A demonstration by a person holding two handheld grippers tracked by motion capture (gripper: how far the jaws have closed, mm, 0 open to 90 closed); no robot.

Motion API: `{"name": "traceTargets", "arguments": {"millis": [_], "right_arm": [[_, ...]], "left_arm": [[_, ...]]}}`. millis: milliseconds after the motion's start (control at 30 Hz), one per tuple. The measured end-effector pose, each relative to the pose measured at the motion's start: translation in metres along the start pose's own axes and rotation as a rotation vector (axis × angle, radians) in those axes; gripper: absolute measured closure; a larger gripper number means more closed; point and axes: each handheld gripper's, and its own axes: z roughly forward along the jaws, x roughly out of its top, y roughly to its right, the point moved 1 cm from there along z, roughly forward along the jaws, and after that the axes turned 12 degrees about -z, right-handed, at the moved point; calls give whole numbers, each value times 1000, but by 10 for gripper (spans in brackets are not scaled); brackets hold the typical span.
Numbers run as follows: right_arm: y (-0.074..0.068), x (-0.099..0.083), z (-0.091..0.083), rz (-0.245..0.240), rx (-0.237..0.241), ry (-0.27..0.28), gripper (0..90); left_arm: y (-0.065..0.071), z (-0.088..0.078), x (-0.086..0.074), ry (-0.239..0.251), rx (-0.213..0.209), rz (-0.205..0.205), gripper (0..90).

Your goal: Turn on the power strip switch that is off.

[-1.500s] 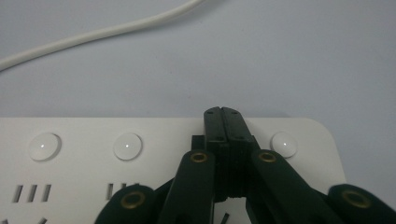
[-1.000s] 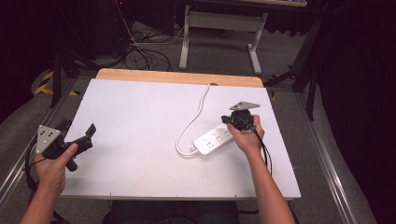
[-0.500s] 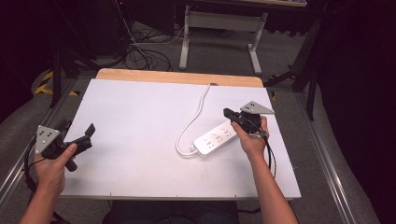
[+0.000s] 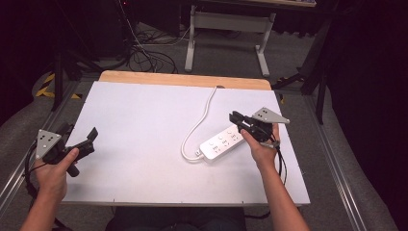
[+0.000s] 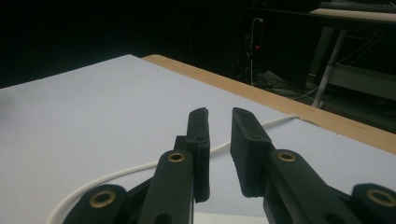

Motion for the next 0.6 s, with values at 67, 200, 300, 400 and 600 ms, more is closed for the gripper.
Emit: {"name": "traceTargets", "arguments": {"millis": [67,200,300,400,600], "right_arm": [[0,-1,-3,-3,1,-2,776],[1,-2,-10,-7,7,5,767],[2,-3,-16,-2,7,16,720],[3,-5,-22,7,-3,39,687],[4,-6,-33,7,-11,77,647]], "left_arm": [[0,0,0,0,0,-4,60],[0,0,0,0,1,1,60],[0,0,0,-1,0,4,60],[0,0,0,-1,1,3,60],[0,0,0,-1,0,4,60]]}}
